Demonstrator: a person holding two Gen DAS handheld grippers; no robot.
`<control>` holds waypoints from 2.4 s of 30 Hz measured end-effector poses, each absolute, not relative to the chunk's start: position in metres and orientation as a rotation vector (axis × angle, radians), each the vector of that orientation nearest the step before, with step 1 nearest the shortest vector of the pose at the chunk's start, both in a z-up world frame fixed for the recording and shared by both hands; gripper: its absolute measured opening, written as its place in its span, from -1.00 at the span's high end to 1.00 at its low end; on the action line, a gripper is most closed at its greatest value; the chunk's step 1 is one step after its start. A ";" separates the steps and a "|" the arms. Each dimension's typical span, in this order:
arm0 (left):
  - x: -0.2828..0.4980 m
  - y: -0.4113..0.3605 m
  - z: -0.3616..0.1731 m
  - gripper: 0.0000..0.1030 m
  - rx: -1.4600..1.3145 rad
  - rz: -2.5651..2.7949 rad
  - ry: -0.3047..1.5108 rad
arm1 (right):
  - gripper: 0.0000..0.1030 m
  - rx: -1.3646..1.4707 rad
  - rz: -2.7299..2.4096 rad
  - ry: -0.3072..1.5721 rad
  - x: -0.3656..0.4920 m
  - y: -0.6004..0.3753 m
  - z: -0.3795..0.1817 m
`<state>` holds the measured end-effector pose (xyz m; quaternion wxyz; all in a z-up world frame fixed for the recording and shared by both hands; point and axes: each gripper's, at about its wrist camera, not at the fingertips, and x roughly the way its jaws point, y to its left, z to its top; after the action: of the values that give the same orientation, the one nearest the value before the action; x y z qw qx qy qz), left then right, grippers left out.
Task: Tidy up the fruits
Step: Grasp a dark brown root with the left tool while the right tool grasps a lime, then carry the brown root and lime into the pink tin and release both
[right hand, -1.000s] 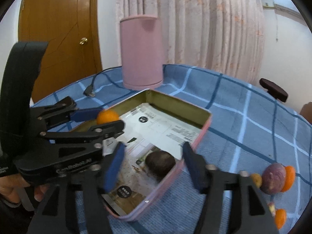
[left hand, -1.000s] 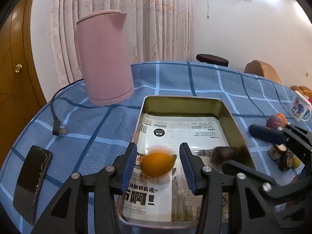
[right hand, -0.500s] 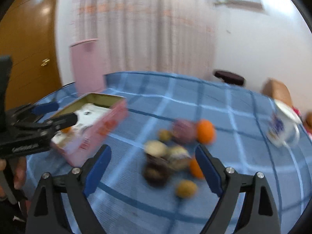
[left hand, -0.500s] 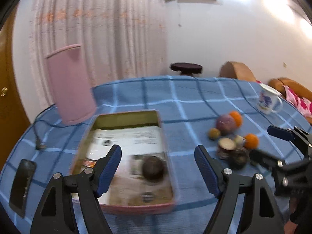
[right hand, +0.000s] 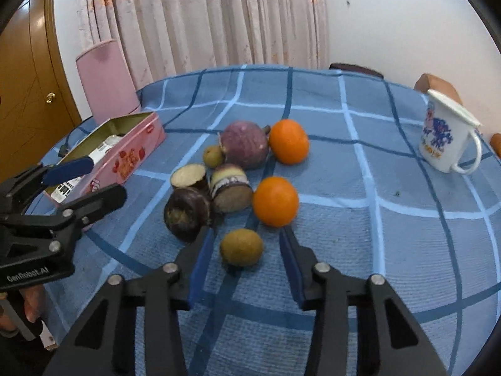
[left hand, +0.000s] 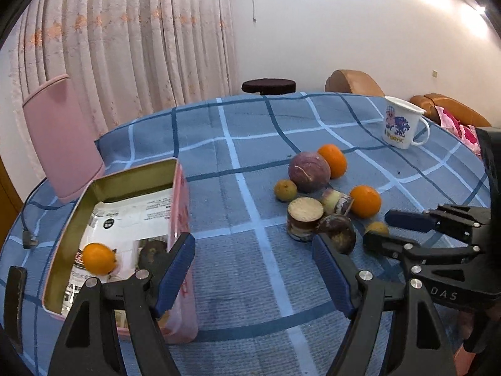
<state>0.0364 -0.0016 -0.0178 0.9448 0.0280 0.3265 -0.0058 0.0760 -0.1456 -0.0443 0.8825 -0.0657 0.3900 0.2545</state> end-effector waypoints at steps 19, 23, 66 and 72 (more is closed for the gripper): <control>0.058 -0.041 -0.027 -0.52 0.067 -0.115 0.733 | 0.36 0.042 0.433 0.755 0.079 -0.181 -0.036; 0.068 -0.048 -0.036 -0.44 0.048 -0.149 0.774 | 0.36 0.056 0.431 0.754 0.079 -0.183 -0.036; 0.045 -0.027 -0.014 0.18 -0.059 -0.154 0.597 | 0.36 0.049 0.522 0.572 0.050 -0.183 -0.018; 0.040 -0.025 -0.011 0.18 -0.061 -0.139 0.563 | 0.36 0.047 0.536 0.544 0.045 -0.183 -0.016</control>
<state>0.0396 -0.0255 -0.0107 0.9578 -0.0302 0.2776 -0.0685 0.0453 -0.1832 -0.0160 0.9278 0.0227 0.2654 0.2613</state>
